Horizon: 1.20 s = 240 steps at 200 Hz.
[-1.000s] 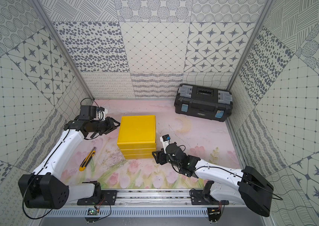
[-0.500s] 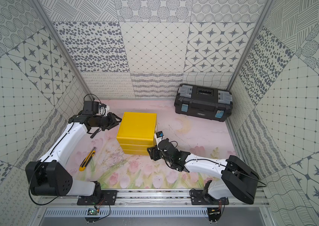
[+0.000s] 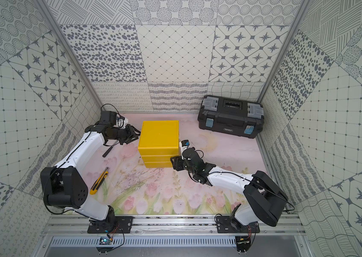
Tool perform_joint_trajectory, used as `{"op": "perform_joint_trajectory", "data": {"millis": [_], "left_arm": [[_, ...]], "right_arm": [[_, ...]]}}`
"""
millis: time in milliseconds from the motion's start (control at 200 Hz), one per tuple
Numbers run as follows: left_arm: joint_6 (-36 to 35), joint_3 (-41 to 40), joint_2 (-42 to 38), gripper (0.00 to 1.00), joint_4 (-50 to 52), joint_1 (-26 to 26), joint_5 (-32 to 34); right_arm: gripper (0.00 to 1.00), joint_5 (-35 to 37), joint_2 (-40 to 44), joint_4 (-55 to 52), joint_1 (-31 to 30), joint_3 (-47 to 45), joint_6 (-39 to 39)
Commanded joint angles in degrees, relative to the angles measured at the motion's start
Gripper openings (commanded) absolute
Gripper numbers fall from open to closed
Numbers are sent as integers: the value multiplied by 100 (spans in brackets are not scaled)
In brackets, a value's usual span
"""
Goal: Take the seed bags out of the drawer
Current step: Adjust the storage box at the center of the board, then open the drawer in the storage box.
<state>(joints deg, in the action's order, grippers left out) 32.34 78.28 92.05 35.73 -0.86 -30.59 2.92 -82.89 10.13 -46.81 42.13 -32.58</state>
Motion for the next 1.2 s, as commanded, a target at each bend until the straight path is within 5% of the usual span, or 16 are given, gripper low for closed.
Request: {"op": "perform_joint_trajectory", "data": {"millis": [0, 300, 585, 770, 966, 1196], "left_arm": [[87, 186, 243, 40, -210, -29, -542], [-98, 175, 52, 40, 49, -141, -226], [-647, 538, -925, 45, 1012, -372, 292], [-732, 486, -1440, 50, 1382, -239, 110], [-796, 436, -1436, 50, 1539, 139, 414], [-693, 482, -1205, 49, 1417, 542, 684]], "right_arm": [[61, -104, -57, 518, 138, 248, -19], [64, -196, 363, 167, 185, 64, 19], [71, 2, 2232, -1000, 210, -560, 249], [73, -337, 3072, -1434, 1068, -498, -256], [73, -1247, 2255, -1646, 2212, 367, -706], [67, -2121, 959, -1602, 2344, 1373, -774]]}}
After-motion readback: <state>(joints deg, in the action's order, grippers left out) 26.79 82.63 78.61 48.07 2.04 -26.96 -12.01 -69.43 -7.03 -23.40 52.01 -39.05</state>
